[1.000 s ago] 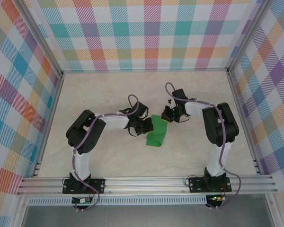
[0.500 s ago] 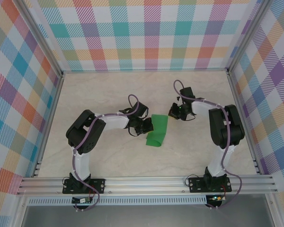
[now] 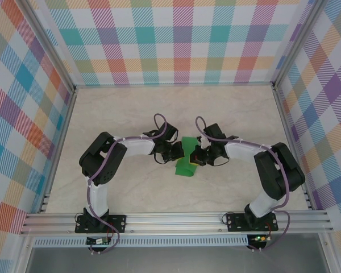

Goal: Fold a paper plane with a square sheet of paper (pick it up from the middle)
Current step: Fold the square sheet of paper in half at the center of the table.

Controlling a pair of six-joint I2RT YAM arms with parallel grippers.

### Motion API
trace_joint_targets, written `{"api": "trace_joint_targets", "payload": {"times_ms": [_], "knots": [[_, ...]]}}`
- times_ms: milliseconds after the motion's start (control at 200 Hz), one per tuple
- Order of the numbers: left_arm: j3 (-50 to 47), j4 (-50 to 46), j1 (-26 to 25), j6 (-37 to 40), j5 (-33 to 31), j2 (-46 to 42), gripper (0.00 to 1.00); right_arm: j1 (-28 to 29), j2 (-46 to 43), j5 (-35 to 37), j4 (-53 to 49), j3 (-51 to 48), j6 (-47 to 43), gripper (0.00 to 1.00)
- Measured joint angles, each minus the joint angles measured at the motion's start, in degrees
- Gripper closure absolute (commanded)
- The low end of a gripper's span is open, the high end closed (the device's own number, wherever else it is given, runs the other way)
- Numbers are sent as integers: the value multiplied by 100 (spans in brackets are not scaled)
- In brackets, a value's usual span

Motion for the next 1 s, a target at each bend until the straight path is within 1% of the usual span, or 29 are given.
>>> {"api": "trace_joint_targets", "payload": {"times_ms": [205,575,1000], "knots": [[0,0,0,0,0,0,100,166,0,-61,175,-166,216,100],[0,-2,0,0,-2,0,100,166,2,63,175,-214,238,100],[0,-2,0,0,-2,0,100,166,2,199,111,-490,210,100]]}}
